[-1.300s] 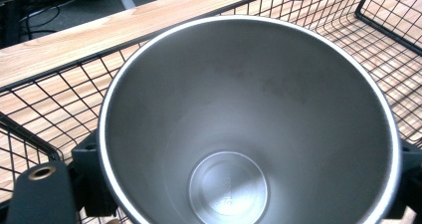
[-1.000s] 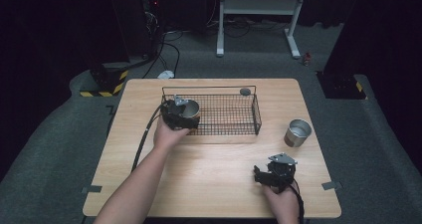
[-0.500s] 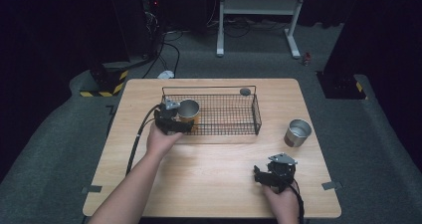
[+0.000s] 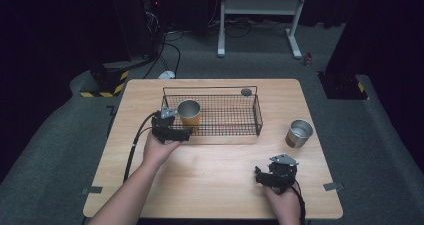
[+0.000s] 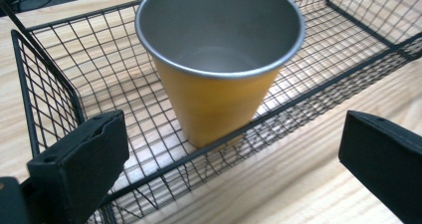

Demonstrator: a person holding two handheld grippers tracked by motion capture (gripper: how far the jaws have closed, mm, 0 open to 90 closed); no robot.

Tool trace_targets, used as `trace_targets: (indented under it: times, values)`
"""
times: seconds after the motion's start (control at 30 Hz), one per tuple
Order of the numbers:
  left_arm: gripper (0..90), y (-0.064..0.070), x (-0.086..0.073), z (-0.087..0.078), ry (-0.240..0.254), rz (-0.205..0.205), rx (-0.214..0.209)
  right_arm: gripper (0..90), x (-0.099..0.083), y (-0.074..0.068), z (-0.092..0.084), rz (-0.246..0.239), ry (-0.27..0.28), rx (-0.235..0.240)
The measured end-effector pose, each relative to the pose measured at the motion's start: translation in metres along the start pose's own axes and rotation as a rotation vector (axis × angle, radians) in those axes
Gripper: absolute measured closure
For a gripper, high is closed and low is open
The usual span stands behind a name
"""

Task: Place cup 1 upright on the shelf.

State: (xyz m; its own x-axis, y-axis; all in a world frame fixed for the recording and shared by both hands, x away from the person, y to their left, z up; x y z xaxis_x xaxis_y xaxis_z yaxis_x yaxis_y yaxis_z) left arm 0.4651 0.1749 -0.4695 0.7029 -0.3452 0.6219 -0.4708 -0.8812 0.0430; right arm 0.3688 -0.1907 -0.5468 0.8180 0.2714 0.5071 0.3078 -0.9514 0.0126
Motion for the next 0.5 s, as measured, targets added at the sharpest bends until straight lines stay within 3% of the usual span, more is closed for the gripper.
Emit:
trace_targets:
  times: [0.5]
  values:
    - [0.2,0.003,-0.021,-0.013,-0.010,0.000,-0.024,9.1,0.000,0.000,0.000,0.000,0.000,0.000]
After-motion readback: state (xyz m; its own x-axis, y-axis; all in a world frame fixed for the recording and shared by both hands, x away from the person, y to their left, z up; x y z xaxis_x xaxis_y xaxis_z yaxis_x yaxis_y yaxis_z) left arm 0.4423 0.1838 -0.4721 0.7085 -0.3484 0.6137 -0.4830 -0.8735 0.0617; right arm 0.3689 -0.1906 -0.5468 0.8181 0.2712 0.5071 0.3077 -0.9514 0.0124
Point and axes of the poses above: each handheld gripper's, and its own axes: z roughly forward along the jaws, x roughly out of its top, y roughly to its right, the point moved 3 cm from there along z, roughly forward along the jaws, and after that the axes turned 14 degrees about -y, right-handed, at the moved point
